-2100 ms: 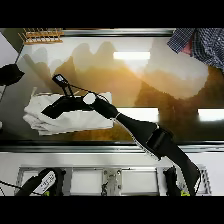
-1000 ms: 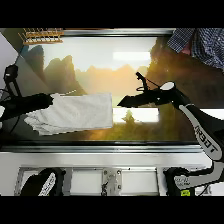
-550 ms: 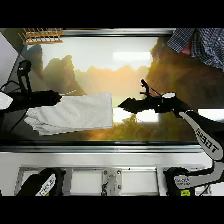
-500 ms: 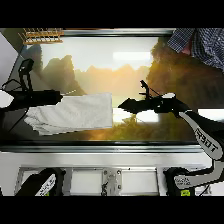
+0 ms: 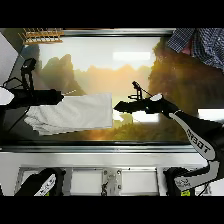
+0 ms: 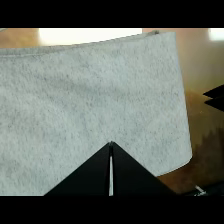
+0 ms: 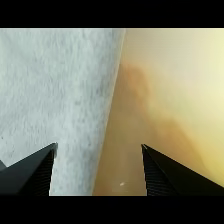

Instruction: Fold the clothes and pants, and hang the long-sleeved shirts on hangers.

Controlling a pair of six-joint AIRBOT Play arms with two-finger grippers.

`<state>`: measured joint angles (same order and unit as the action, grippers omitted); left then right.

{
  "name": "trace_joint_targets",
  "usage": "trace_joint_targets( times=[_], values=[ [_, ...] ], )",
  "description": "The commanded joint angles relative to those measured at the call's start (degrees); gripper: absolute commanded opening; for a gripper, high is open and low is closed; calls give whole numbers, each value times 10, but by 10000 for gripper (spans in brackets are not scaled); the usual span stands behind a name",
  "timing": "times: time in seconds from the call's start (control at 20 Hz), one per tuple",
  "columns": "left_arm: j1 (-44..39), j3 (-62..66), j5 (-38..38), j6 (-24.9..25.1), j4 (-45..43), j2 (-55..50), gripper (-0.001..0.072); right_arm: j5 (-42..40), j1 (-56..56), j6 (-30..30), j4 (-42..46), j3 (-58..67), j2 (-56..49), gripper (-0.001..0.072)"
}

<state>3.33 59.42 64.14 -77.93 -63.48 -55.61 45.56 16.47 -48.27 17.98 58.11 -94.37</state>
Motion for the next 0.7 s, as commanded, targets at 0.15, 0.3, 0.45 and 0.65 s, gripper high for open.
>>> trace_joint_targets(
  times=[0.15, 0.3, 0.45, 0.65],
  values=[
    [0, 0, 7, 2, 0, 0, 9, -13, 62, -109, 4, 83, -82, 582],
    [0, 0, 6, 2, 0, 0, 9, -9, 86, -159, 4, 125, -110, 582],
    [0, 0, 7, 2, 0, 0, 9, -6, 118, -193, -2, 153, -130, 579],
    [-1, 0, 7, 1, 1, 0, 9, -6, 128, -177, -15, 153, -129, 44]
  ],
)
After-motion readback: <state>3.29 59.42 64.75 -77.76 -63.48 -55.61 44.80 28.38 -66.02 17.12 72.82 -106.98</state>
